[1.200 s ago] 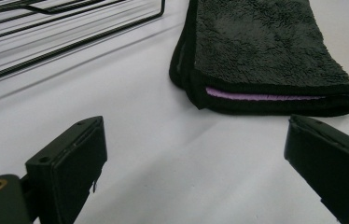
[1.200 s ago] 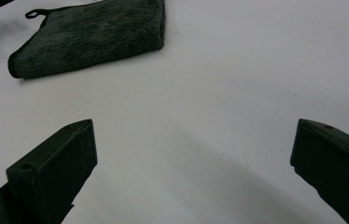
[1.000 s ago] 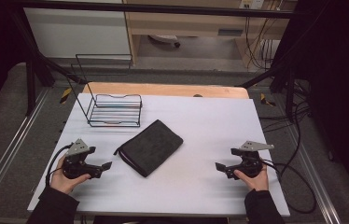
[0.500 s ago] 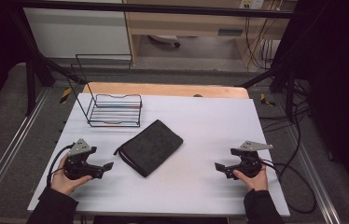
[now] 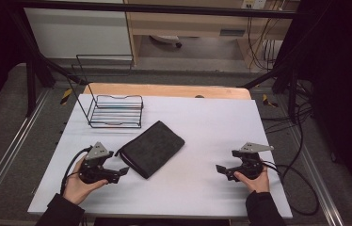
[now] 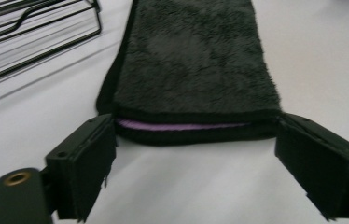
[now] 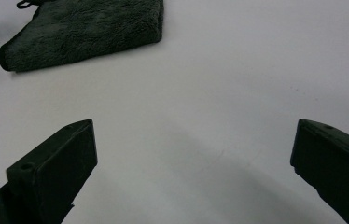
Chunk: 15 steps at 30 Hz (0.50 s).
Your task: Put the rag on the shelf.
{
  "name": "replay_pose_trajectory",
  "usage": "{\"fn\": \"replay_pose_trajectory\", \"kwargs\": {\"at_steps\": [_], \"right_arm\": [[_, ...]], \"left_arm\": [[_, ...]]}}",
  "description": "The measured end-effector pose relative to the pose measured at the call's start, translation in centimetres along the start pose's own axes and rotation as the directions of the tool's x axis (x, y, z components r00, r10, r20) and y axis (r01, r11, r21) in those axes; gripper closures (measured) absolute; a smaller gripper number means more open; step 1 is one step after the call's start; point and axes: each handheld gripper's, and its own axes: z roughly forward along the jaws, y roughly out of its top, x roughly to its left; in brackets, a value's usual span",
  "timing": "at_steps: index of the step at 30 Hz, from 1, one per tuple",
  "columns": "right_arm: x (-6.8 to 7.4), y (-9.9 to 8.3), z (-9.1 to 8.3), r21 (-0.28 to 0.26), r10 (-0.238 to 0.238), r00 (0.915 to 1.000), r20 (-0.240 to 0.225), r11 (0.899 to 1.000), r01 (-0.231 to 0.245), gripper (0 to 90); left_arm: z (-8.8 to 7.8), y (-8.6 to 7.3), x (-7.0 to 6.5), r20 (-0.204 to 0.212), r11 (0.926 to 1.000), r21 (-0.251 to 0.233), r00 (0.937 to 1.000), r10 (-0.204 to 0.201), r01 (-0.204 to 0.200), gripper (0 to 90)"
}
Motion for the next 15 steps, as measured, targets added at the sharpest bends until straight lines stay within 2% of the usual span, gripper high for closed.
{"fn": "replay_pose_trajectory", "kwargs": {"at_steps": [5,8,15], "right_arm": [[0.0,0.0,0.1,0.005,0.000,1.0000,0.003,1.000,0.000,1.1],[0.1,0.0,0.1,0.010,0.001,1.0000,0.003,1.000,-0.001,1.1],[0.1,0.0,0.2,0.015,-0.001,1.0000,0.004,1.000,0.001,1.1]], "left_arm": [[0.8,0.9,-2.0,0.011,0.9994,0.004,0.9993,0.036,-0.036,24.4],[1.6,1.4,-2.8,0.037,0.9997,0.008,0.9990,0.024,-0.025,35.0],[3.7,1.7,-4.2,0.072,0.9953,0.075,0.9958,0.056,-0.062,43.4]]}}
